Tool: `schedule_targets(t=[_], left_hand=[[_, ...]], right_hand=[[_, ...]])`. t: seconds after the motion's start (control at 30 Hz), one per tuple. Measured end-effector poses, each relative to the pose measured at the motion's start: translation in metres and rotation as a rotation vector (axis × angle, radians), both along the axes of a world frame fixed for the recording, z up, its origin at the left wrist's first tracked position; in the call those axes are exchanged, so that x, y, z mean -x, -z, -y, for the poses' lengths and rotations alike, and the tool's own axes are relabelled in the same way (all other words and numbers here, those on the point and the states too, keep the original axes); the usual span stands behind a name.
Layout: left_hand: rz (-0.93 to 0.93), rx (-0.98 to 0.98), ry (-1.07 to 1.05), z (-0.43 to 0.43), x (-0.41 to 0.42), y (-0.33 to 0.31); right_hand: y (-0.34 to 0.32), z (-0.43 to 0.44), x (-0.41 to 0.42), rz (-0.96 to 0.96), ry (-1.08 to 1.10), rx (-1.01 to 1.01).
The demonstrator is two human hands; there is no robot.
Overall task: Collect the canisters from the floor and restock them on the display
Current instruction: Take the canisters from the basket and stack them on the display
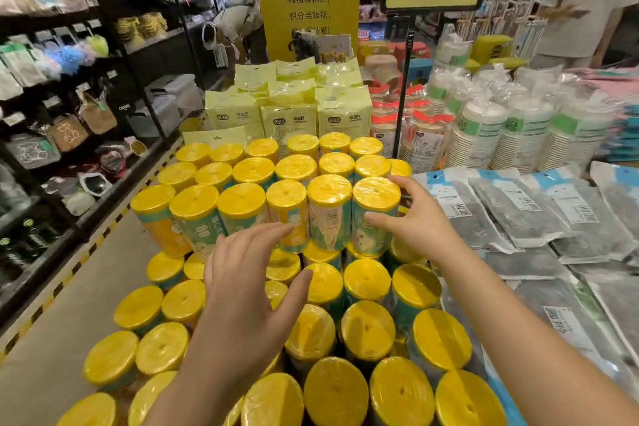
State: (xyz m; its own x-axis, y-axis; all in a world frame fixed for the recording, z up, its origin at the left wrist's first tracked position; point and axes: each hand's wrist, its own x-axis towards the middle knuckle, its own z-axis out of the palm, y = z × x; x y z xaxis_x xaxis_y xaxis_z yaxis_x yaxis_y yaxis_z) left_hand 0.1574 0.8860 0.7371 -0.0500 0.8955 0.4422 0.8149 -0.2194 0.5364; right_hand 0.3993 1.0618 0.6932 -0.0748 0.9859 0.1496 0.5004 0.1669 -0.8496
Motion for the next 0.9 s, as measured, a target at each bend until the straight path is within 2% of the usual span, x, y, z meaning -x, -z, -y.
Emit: schedule_targets(t=[0.13,0.2,0.3,0.4,0.6,0.73,0.9], left_hand=[[-0.057,0.018,-0.002,0.005,0.006,-0.005],[-0.1,0.027,0.011,0.008,0.009,-0.008],[-0.153,0.023,0.01,0.016,0.012,-0.019],[-0.207,0.031,-0.014,0.024,0.013,-0.033],[-0.39,0.048,-0.045,0.07,0.028,-0.052],[-0.506,0.099,-0.116,0.119,0.046,-0.059],[-0.571,0.299,-0.236,0.192,0.072,-0.053]], right_hand=[[-0.005,0.006,0.0,0.036,-0.013,0.035],[-0.014,0.013,-0.001,0.131,-0.026,0.018],[-0.045,0.038,0.004,0.319,-0.079,-0.135],[-0.078,0.082,0.019,0.431,-0.222,-0.309],[-0.115,0.184,0.059,0.726,-0.455,-0.428],[-0.118,0.236,0.089,0.751,-0.56,-0.469],[-0.109,0.286,0.133,0.706,-0.705,-0.493]])
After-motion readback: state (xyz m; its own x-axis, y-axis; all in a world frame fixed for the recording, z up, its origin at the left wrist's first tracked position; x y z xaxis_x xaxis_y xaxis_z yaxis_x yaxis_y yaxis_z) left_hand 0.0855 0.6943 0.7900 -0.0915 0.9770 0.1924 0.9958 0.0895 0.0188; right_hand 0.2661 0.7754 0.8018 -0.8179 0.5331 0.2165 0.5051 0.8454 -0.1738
